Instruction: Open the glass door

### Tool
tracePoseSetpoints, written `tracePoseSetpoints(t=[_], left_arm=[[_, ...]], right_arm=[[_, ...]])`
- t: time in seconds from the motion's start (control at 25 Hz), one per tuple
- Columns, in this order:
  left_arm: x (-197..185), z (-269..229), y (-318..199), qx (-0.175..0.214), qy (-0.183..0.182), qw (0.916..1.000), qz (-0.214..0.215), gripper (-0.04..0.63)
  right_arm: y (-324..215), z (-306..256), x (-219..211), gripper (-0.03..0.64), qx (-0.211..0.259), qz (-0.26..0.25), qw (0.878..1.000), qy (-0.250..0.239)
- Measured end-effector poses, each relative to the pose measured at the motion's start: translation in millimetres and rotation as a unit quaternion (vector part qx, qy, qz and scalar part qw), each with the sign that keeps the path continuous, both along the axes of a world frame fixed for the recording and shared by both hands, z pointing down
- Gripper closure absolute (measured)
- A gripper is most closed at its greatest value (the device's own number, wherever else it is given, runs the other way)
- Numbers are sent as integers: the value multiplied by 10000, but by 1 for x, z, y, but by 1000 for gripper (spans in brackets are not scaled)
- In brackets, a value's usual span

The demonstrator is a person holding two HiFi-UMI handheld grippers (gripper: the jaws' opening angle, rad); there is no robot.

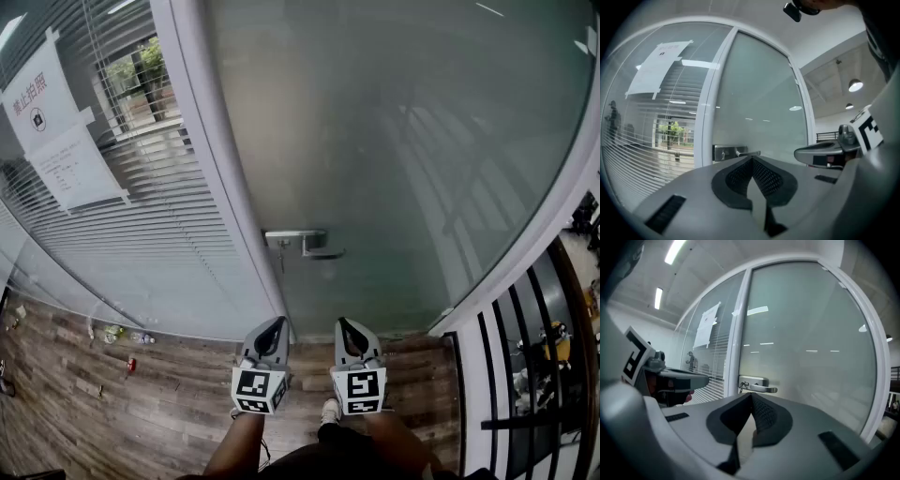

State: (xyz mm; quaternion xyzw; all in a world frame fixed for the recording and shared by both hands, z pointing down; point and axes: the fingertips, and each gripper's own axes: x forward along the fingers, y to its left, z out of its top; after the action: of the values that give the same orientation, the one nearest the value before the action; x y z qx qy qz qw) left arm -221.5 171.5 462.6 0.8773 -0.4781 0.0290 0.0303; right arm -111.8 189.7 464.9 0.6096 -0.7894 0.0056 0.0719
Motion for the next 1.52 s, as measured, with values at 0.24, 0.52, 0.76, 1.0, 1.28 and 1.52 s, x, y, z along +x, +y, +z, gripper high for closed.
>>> tracePoseSetpoints(t=[0.24,0.52,0.76,1.0,1.28,1.52], left_arm=[[14,2,-53,-141,-103,9998,-89,592],[16,17,-84,-275,-266,9991,-202,592],[14,32,-106,-189,-380,9987,-289,592],[18,31,-123,235,-1104,9935,-116,592],[24,35,-131,154,-1096,9938,62,592],[-1,46,-145,132,-1415,9898,-132,592]], right_arm=[[-61,6,10,603,-229,-469,9985,-154],[-105,15,3,603,-495,-762,9959,-12],[-135,3,4,599,-440,-1283,9865,915],[-165,9,-1,514,-783,-1995,9442,2500],[-178,39,-12,439,-1019,-2775,8701,3944],[-193,61,-17,430,-1419,-3354,8073,4644]])
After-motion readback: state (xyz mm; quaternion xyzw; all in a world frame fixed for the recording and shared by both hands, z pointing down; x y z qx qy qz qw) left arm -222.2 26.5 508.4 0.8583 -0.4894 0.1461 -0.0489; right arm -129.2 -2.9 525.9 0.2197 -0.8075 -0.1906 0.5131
